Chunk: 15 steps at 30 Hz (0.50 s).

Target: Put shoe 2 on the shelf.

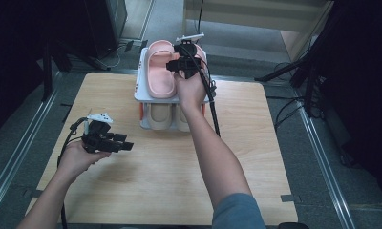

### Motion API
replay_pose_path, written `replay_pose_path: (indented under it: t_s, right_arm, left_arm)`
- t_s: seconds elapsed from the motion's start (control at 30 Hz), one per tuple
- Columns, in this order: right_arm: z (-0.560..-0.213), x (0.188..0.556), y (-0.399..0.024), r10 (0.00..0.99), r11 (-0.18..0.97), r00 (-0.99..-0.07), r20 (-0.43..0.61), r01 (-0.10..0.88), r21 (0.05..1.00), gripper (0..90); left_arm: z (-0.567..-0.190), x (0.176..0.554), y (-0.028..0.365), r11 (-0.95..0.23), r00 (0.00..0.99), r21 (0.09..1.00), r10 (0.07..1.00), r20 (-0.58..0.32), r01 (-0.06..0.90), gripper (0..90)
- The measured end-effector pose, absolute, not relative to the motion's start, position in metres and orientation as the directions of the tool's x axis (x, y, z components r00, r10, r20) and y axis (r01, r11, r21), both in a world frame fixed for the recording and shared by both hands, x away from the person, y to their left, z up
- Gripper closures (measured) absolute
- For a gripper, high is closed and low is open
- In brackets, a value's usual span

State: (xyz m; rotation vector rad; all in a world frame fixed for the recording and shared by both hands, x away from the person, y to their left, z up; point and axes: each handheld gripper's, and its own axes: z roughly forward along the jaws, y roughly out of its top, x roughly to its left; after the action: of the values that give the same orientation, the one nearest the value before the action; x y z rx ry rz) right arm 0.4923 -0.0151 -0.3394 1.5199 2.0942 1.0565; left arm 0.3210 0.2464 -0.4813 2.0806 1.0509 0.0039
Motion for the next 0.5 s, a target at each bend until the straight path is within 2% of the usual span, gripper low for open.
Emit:
replay_pose_path:
  t_s: [0.07, 0.27, 0.5]
  right_arm:
    - [-0.340, 0.488, -0.020, 0.912, 0.124, -0.368, 0.181, 0.668, 0.734, 49.6]
    - [-0.341, 0.478, -0.031, 0.891, 0.138, -0.405, 0.203, 0.671, 0.729, 50.2]
    - [-0.338, 0.459, -0.046, 0.838, 0.181, -0.494, 0.231, 0.651, 0.737, 52.8]
  left_arm:
    - [-0.482, 0.321, 0.246, -0.345, 0.655, 0.648, 0.683, -0.324, 0.679, 44.8]
    - [-0.482, 0.321, 0.245, -0.348, 0.655, 0.644, 0.683, -0.324, 0.681, 44.7]
    - [-0.483, 0.320, 0.245, -0.352, 0.654, 0.642, 0.686, -0.318, 0.681, 44.7]
